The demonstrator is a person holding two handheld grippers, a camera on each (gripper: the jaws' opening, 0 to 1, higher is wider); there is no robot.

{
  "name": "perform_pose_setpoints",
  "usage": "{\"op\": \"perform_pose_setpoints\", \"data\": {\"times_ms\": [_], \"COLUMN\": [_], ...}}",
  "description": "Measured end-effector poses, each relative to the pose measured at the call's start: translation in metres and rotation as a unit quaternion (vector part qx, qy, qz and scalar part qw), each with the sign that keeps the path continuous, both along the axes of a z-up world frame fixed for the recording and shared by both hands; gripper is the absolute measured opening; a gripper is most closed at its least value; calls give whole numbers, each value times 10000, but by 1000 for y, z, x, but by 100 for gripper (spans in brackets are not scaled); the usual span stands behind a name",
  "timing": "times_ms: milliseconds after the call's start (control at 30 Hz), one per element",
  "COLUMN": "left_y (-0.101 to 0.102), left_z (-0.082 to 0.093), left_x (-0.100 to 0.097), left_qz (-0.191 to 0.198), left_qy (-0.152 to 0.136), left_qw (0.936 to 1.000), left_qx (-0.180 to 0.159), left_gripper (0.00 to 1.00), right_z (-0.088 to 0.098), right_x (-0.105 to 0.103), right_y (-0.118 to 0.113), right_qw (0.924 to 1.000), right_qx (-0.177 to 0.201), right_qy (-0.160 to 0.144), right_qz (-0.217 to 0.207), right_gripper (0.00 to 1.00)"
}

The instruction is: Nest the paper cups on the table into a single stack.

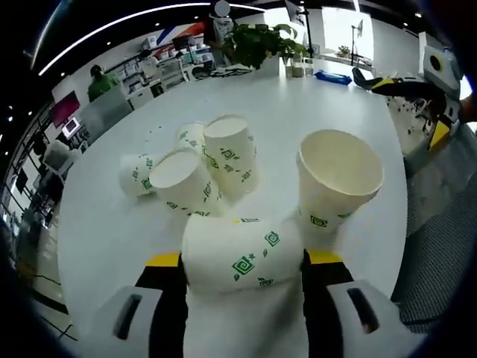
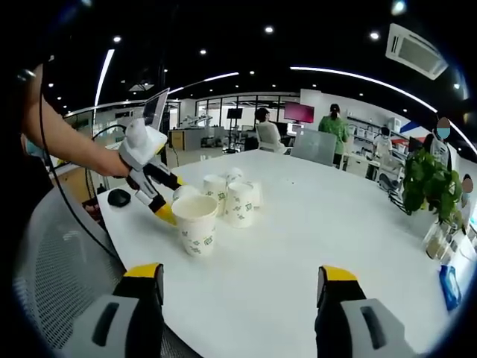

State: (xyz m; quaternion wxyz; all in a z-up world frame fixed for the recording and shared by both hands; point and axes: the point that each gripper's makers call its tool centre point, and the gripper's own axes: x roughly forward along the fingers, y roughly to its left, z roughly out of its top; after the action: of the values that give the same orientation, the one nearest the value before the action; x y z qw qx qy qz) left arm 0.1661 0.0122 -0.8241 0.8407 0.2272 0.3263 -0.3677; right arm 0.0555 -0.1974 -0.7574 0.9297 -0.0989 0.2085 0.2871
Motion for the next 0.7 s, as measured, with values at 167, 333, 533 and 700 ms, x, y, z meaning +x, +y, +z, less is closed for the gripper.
{"op": "perform_pose_setpoints", "data": {"times_ms": [167,333,533,700], "left_y": [4,6,8,8], "left_z": [1,9,25,36], "left_x": [-4,-9,-15,-18], "left_qz": [13,46,54,-20], "left_qy": [-29,-131,-265,-404], "left_qw": [10000,9998,9994,9987], "left_qx": [-23,-111,-202,-315], "left_gripper": [61,60,59,40], "right_z": [0,0,0,0], "right_x": [0,-1,-1,-1], "right_y": [0,1,2,2], "right_qw": [10000,10000,10000,10000], "right_qx": [-6,-16,-27,-30], "right_qy": [0,0,-4,-2], "right_qz": [7,25,51,69], "right_gripper": [85,85,85,85]}}
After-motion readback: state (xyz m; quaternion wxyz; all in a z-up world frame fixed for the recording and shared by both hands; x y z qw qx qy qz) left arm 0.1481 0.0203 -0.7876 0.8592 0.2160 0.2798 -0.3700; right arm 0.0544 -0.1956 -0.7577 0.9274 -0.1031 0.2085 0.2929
